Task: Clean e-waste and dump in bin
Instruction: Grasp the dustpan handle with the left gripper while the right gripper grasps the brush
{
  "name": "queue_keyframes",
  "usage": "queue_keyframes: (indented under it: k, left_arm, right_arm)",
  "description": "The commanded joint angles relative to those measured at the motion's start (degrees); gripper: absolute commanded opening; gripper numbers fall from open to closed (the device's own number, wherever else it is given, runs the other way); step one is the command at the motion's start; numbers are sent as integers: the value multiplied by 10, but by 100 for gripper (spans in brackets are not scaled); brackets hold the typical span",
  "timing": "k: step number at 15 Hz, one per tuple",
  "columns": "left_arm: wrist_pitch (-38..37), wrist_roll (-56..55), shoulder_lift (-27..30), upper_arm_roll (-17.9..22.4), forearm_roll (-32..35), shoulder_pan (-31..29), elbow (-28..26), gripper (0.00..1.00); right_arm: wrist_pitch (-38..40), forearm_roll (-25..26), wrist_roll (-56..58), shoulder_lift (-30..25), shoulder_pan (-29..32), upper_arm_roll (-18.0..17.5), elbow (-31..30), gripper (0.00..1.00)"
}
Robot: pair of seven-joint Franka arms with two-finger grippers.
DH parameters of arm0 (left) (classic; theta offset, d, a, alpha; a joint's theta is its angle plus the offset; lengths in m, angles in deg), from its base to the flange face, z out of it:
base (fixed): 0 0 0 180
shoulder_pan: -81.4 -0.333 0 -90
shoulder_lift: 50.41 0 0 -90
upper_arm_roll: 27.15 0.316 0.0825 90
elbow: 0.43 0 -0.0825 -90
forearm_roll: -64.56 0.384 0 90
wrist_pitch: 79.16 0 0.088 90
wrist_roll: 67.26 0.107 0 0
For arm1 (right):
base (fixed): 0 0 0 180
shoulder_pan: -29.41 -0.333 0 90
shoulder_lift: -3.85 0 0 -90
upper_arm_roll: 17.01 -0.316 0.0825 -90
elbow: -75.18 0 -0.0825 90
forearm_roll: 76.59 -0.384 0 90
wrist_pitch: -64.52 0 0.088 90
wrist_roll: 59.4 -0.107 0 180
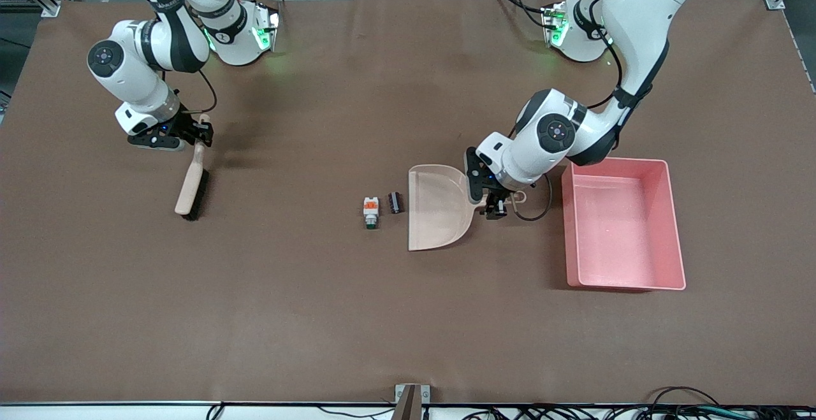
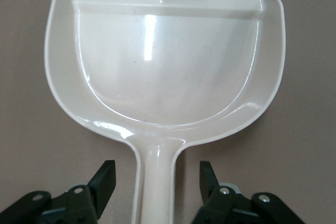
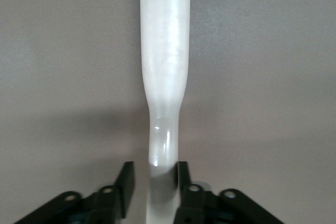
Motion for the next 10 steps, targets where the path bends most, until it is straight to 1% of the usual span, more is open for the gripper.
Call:
queue_keyframes:
  k: [1, 2, 4, 5, 6, 9, 10]
  left_arm:
    - [1, 7, -9, -4, 10, -1, 6, 69]
    - [1, 7, -10, -3, 11, 0, 7, 69]
    - [1, 6, -19, -4, 41, -1, 12, 63]
    - [1, 6, -21, -4, 48, -1, 16, 61]
    - [1, 6, -22, -4, 50, -1, 16, 57]
    - [1, 7, -31, -4, 50, 0, 26, 39]
    - [1, 7, -31, -4, 50, 0, 30, 30]
  right_arm:
    - [-23, -6, 5, -27, -3, -2, -39, 9]
    - [-23, -6, 6, -27, -3, -2, -39, 9]
    - [-31, -7, 6, -26, -2, -2, -39, 10]
    - [-32, -6, 6, -26, -1, -2, -39, 14]
    - [-33, -6, 6, -26, -1, -2, -38, 15]
    - [-61, -6, 7, -13, -1, -2, -37, 22]
    - [-62, -6, 7, -8, -1, -1, -37, 23]
